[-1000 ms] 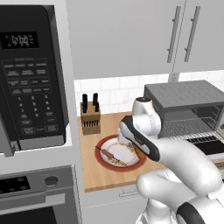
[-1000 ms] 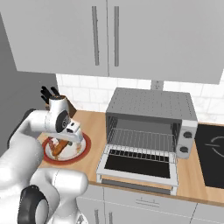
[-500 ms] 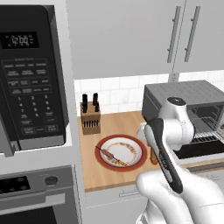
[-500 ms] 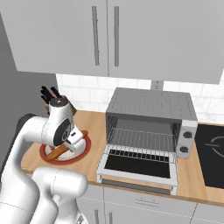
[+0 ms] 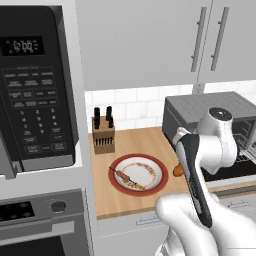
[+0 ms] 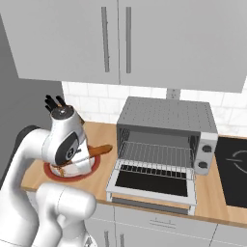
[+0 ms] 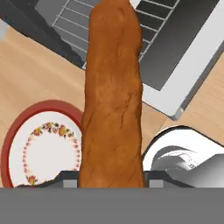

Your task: Pick up the kebab skewer and baguette bread, and place them inside the toaster oven. Close the toaster oven door and start by setting the timer.

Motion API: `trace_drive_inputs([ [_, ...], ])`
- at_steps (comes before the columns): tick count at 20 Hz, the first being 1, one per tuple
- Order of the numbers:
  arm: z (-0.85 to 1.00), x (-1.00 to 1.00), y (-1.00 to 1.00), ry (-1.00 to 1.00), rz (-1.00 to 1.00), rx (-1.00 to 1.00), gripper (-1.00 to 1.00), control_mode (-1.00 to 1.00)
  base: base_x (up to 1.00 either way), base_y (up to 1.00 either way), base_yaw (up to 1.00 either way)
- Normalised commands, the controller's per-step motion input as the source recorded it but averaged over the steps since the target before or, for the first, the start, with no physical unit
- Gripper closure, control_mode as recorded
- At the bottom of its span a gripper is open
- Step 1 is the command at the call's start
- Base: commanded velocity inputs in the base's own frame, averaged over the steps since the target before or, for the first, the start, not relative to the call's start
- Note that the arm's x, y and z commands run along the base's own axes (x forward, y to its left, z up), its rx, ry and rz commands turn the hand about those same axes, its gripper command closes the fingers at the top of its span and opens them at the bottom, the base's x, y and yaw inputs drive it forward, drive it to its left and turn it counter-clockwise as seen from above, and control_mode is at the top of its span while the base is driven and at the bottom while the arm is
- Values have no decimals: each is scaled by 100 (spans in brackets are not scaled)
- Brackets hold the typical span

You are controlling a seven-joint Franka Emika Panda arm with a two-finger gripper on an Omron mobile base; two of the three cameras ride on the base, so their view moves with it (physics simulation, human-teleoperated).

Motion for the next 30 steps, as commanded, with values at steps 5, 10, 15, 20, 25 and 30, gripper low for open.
trace_drive_inputs([
  [5,51,-13,-88,-15,-28,19,100,-100,0,0,0],
  [10,11,0,-82,-26,-23,11,100,-100,0,0,0],
  [15,0,18,-56,-19,-18,9,100,-100,0,0,0],
  [20,0,44,-36,-3,-1,6,100,-100,0,0,0],
  [25,0,42,-58,0,0,5,100,-100,0,0,0],
  [30,0,53,-32,0,0,1,100,-100,0,0,0],
])
